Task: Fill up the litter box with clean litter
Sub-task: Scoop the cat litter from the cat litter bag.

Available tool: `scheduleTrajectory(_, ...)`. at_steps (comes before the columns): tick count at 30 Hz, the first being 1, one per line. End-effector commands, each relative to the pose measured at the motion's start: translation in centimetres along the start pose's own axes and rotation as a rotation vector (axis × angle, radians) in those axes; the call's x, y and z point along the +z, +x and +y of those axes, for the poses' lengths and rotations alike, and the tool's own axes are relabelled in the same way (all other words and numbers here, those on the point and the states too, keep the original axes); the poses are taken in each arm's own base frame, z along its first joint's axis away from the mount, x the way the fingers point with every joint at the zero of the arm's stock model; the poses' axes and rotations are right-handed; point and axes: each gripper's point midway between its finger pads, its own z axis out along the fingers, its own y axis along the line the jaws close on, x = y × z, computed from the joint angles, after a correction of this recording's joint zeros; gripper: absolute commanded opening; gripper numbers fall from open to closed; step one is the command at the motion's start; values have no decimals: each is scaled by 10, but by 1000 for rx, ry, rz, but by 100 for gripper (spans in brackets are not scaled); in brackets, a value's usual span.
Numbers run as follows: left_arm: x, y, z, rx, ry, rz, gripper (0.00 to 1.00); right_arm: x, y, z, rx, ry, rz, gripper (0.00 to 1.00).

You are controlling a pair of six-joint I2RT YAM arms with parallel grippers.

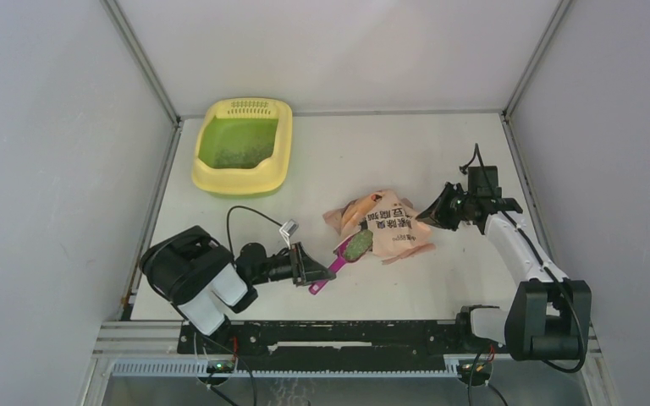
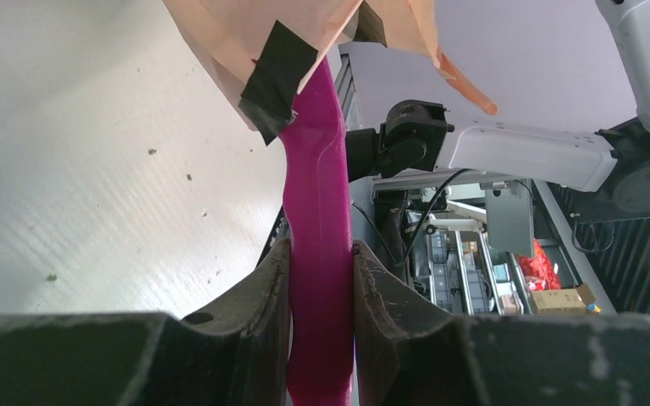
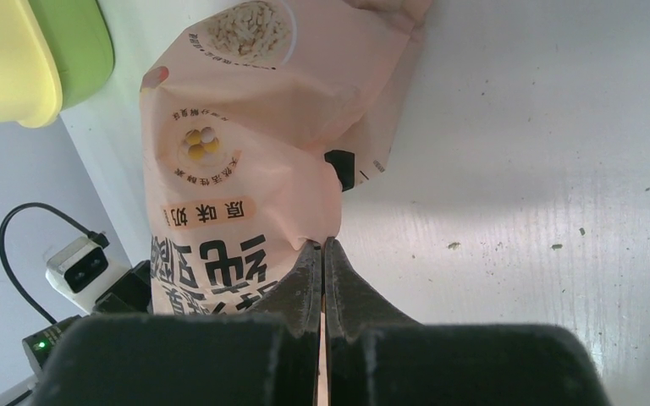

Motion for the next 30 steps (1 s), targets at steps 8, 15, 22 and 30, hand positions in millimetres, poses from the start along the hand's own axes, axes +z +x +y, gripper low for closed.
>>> scheduleTrajectory(8,-3,2,-9,44,38,14,0,-5,-46,25,-45,-56,-119,0)
scheduleTrajectory(15,6,-7,-15,76,66,13,0,-8,-47,23,-51,-47,-118,0)
scheduleTrajectory(22,-17,4,-14,78,42,-32,0,-10,-50,24,-37,-64,-120,0)
scheduleTrajectory(30,-26,14,-5,62,10,-28,0,-9,-52,27,-28,-81,-117,0)
